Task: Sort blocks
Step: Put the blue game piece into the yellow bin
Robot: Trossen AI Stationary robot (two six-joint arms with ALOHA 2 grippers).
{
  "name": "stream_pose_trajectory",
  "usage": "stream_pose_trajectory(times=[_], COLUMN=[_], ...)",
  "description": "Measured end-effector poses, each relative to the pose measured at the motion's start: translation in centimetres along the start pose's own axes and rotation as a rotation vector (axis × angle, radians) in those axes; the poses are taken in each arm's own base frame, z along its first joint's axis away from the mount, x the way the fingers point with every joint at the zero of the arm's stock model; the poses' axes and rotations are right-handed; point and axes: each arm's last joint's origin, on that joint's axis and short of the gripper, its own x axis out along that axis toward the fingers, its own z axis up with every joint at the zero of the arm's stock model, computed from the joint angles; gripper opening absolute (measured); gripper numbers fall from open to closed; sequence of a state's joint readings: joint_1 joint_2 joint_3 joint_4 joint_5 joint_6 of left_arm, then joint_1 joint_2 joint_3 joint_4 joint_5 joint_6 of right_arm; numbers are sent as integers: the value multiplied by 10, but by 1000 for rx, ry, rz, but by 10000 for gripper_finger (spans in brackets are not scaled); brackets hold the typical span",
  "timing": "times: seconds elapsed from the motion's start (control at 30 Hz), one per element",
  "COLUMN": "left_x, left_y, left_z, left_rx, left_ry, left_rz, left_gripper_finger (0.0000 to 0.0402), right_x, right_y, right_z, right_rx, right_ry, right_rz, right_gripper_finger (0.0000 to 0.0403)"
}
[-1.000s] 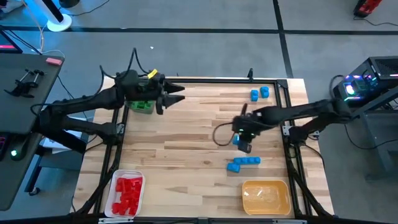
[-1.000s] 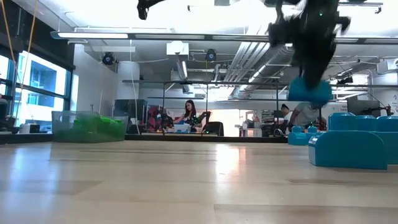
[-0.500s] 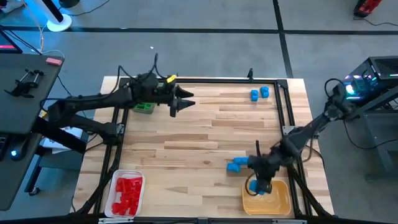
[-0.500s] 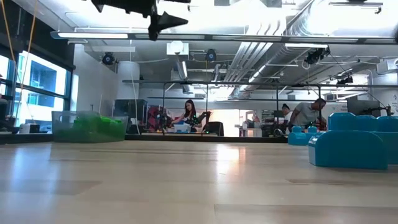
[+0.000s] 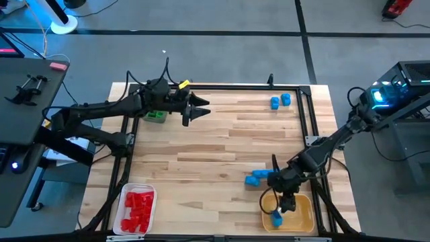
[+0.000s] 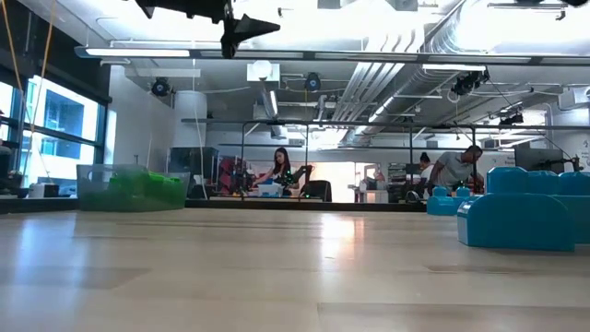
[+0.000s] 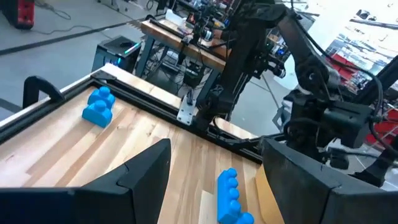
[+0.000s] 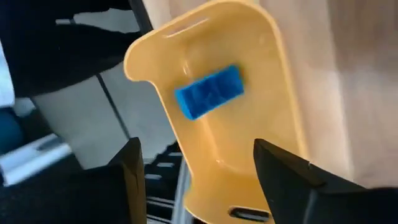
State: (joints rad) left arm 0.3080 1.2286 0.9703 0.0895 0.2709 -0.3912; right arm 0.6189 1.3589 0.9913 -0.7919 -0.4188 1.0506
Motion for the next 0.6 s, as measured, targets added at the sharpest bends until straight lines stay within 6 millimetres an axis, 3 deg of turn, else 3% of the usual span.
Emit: stream_pose_trajectory(times=[0.27, 0.6], left_x=[-1, -2], left_y=[0, 2], left_z=[0, -7], left_rx=[-27, -72], left_ry=[9, 67], left_rz=[4, 29], left_gripper_finger=[239, 239], right_x=[-25, 5], right_y=[-17, -62], right_z=[10, 31], right_rx=[-216, -315], right_ry=[-189, -108], right_rz=[-302, -490], right_gripper_finger=[190, 190])
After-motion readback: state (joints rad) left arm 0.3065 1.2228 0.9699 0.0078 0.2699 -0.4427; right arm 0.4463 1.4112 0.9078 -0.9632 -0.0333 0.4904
